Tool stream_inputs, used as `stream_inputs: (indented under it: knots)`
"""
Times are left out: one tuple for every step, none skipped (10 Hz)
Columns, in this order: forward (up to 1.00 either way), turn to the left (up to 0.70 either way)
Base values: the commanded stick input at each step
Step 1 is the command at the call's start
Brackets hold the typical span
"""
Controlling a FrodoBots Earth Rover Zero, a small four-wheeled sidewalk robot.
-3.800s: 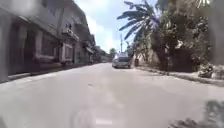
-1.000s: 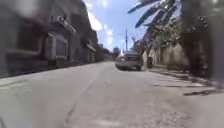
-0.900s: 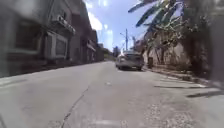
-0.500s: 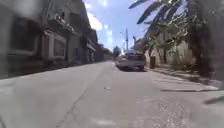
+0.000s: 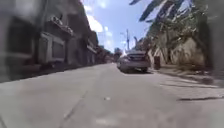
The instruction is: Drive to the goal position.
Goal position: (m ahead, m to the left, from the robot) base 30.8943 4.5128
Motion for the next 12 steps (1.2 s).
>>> stream_inputs:
  knots:
    - [0.98,0.04]
    - [0.98,0.04]
    - [0.98,0.04]
    - [0.98,0.03]
    - [0.98,0.03]
    - [0.98,0.03]
    - [0.98,0.03]
    - [0.98,0.03]
    - [0.98,0.03]
    - [0.98,0.01]
    - [0.98,0.00]
    - [0.98,-0.08]
